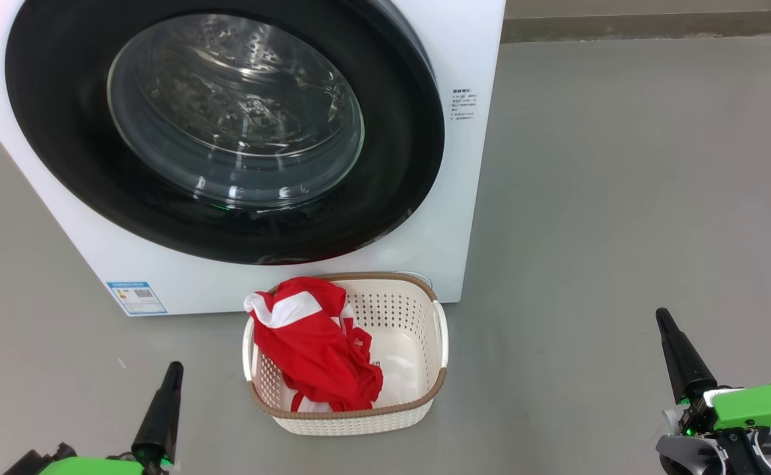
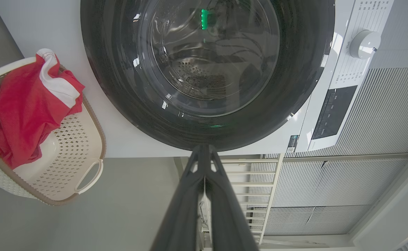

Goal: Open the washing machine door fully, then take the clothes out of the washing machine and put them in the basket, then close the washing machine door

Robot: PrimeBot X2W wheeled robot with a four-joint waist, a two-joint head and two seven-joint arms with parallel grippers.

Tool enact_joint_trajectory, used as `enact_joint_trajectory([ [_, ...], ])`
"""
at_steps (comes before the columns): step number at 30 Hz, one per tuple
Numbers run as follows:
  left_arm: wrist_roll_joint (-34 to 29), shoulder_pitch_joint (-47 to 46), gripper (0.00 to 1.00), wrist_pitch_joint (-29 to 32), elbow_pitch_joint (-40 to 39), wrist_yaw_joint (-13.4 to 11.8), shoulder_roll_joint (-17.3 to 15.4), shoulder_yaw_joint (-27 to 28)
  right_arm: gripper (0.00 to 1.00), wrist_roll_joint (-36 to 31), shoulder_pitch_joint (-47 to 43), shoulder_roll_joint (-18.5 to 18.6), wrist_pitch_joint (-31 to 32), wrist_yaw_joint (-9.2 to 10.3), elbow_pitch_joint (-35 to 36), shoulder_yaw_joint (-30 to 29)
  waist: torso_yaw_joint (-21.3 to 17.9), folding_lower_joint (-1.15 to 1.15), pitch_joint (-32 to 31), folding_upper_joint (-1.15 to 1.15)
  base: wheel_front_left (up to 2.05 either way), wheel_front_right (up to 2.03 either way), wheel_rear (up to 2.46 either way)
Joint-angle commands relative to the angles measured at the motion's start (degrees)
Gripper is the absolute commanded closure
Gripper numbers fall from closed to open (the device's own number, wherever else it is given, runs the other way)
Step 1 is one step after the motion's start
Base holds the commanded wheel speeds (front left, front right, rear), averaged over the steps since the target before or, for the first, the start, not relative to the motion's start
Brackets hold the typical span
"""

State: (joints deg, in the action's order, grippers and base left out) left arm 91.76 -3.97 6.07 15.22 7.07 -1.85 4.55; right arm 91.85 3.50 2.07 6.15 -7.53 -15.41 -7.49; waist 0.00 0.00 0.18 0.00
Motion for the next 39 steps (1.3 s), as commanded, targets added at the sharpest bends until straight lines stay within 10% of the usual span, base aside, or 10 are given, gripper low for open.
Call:
enact_joint_trajectory([
  [1, 0.4, -2.2, 1.0, 0.4, -1.2, 0.4, -1.0, 2.0, 1.0, 0.3, 2.7, 0.9, 0.3, 0.04, 1.4, 1.0, 0.0, 0.0, 0.0, 0.0, 0.0, 0.0, 0.0],
  [39, 0.4, -2.2, 1.0, 0.4, -1.2, 0.4, -1.0, 2.0, 1.0, 0.3, 2.7, 0.8, 0.4, 0.04, 1.4, 0.9, 0.0, 0.0, 0.0, 0.0, 0.0, 0.0, 0.0],
])
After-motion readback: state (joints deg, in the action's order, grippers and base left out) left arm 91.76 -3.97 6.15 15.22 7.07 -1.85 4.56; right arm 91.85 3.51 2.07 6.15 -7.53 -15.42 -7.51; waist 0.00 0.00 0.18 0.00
